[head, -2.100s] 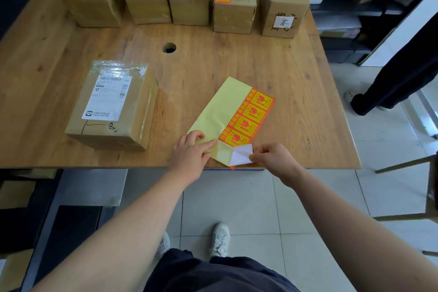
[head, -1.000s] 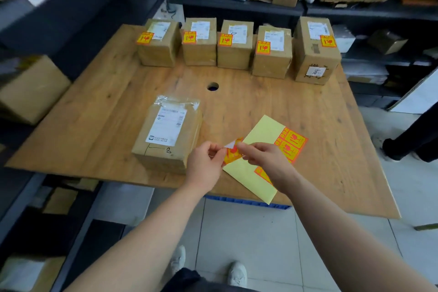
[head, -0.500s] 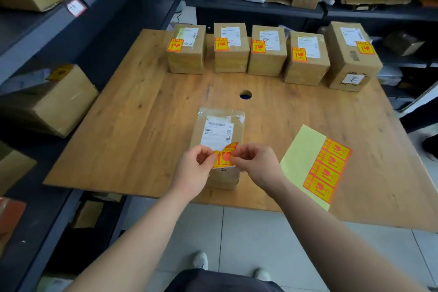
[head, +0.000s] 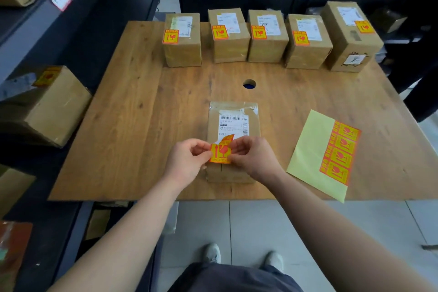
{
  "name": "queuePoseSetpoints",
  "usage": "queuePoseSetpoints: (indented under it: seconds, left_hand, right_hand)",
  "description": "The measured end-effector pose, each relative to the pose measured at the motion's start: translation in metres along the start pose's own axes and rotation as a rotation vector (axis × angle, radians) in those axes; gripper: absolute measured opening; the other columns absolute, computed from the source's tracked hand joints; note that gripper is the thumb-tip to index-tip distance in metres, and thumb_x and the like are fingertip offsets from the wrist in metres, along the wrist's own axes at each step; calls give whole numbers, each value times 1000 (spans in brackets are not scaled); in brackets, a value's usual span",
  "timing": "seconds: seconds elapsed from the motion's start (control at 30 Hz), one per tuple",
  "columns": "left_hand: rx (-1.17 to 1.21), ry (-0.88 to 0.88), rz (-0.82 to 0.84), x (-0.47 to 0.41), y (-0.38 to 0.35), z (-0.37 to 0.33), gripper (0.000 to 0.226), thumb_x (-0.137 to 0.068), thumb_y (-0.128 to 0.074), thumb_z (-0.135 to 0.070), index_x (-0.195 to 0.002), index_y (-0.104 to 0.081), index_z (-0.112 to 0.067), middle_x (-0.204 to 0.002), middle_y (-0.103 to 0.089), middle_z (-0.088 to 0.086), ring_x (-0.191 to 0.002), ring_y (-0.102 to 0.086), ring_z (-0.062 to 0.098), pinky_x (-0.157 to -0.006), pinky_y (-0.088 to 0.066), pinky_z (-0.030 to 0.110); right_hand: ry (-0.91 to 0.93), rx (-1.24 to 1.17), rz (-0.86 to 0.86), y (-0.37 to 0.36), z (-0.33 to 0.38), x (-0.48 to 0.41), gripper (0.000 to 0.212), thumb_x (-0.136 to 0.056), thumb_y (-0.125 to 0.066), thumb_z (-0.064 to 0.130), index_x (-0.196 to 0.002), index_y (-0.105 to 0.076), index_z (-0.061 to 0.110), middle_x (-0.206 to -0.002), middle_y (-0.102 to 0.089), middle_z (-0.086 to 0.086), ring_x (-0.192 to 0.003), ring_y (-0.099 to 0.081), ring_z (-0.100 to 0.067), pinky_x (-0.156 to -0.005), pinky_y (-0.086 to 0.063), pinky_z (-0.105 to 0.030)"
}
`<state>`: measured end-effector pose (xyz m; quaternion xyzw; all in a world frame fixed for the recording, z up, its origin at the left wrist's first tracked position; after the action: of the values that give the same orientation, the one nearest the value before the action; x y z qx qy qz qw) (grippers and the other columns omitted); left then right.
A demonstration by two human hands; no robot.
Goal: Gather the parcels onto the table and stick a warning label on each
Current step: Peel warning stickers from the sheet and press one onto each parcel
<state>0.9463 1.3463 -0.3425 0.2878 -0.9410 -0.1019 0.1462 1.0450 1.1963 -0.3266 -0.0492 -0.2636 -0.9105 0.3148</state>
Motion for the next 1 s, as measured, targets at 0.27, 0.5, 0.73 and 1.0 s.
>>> queuePoseSetpoints:
  seconds: [0.27, 0.5, 0.73, 1.0]
  left_hand:
    - [5, 4, 23, 4, 2, 3, 19, -75, -76, 0, -83, -71, -17, -76, -70, 6, -63, -64, 15, -59, -57, 30]
    - [-13, 14, 31, 9, 5, 4, 21, -74, -76, -1, -85, -70, -18, -72, -70, 4, -58, -62, 14, -59, -55, 32]
    - [-57, -6, -25, 10, 7, 4, 28, -74, -77, -4, -85, -57, -21, -71, -69, 0, -59, -64, 17, -62, -57, 38]
    - [-146, -168, -8, 14, 2, -3, 32, -75, -75, -2, -75, -69, -34, -86, -67, -11, -70, -60, 4, -67, -52, 20]
  right_hand:
    - [31, 95, 27, -2, 2, 5, 19, -74, -75, 7, -91, -71, 13, -81, -69, 0, -66, -61, -4, -63, -50, -12]
    - [105, 192, 41, -6, 7, 8, 21, -76, -74, 9, -94, -70, 17, -81, -68, 4, -70, -63, -7, -66, -53, -15]
    - [127, 224, 30, -8, 9, 9, 22, -77, -73, 9, -97, -70, 16, -81, -67, 5, -70, -63, -6, -67, -53, -16]
    - [138, 247, 50, -8, 9, 7, 29, -76, -75, 11, -104, -70, 18, -81, -65, 7, -70, -62, -5, -69, -54, -18]
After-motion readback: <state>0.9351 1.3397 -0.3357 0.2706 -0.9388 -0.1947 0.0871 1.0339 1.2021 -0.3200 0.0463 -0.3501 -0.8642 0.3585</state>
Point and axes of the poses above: each hand's wrist, its own x-axis away from the middle knuckle, its own y-axis out of the back of the hand, z = x × y, the point moved 6 cm from there along -x, towards the middle knuckle
